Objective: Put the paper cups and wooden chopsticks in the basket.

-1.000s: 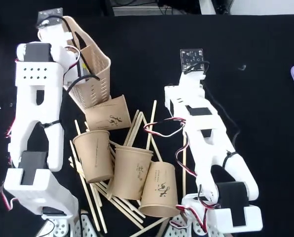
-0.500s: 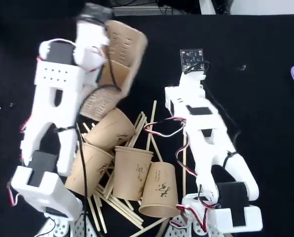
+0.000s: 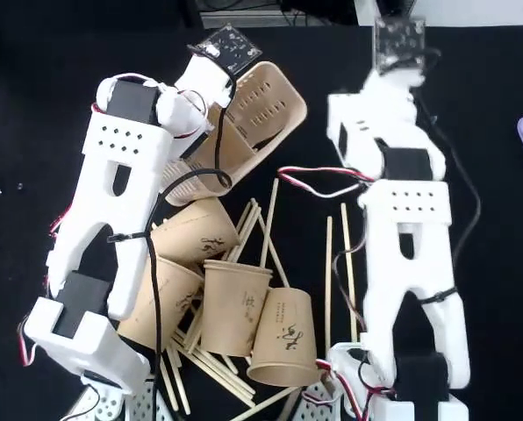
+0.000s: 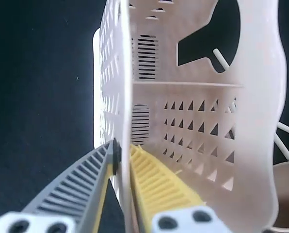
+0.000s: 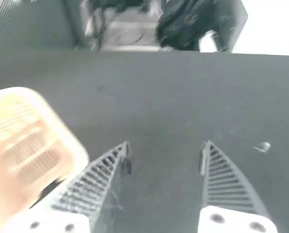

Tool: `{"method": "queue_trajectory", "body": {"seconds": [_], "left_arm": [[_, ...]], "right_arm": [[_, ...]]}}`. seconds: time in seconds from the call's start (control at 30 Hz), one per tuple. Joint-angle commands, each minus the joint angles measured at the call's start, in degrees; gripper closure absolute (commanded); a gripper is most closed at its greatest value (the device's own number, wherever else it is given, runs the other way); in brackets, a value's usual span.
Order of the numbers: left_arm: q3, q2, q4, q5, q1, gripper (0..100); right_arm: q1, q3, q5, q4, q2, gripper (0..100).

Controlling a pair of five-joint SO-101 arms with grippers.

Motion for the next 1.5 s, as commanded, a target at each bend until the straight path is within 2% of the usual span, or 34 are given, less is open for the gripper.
{"method": "queue_trajectory", "body": {"seconds": [0.0, 0.1, 0.47, 0.53, 0.6, 0.67, 0.77, 0.9, 1.0, 1.17, 1.37, 1.47], "left_arm": [[0.0, -1.7, -1.0, -0.4, 2.5, 97], [0.0, -2.0, -0.7, -0.4, 3.0, 97], [0.0, -2.1, -0.5, -0.4, 3.0, 97], [0.0, -2.1, -0.5, -0.4, 3.0, 97], [0.0, -2.1, -0.5, -0.4, 2.9, 97], [0.0, -1.7, -0.5, -0.4, 2.9, 97], [0.0, -1.5, -0.9, -0.4, 2.7, 97], [-1.5, -2.1, -2.1, 0.0, 2.3, 97], [-4.4, -2.1, -2.4, 4.7, 1.0, 94], [-6.2, -2.1, -2.4, 12.8, -2.8, 76], [-6.5, -2.1, -3.2, 19.0, -4.9, 75], [-6.6, -2.2, -3.1, 24.7, -4.8, 75]], "right_arm": [[-5.6, -4.9, 2.3, 3.2, -3.3, 79.2], [-8.2, -2.3, 3.6, 0.5, -2.9, 79.6], [-8.2, 4.7, 3.0, -17.4, 11.6, 80.1], [-6.7, 4.7, 3.0, -18.5, 13.6, 86.4], [-5.3, 4.8, 3.0, -18.8, 14.0, 99.6], [-3.8, 5.5, 3.0, -18.3, 14.0, 96.0], [-2.4, 7.4, 2.9, -19.0, 14.0, 98.4], [-2.2, 10.1, -2.3, -20.6, 14.0, 98.8], [-2.2, 10.2, -4.1, -20.2, 13.7, 98.8], [-1.1, 13.8, -4.7, -20.4, 8.2, 98.8], [-2.5, 18.8, -4.7, -21.6, 1.3, 98.8], [-3.6, 20.5, -4.7, -24.2, 1.3, 98.8]]}}
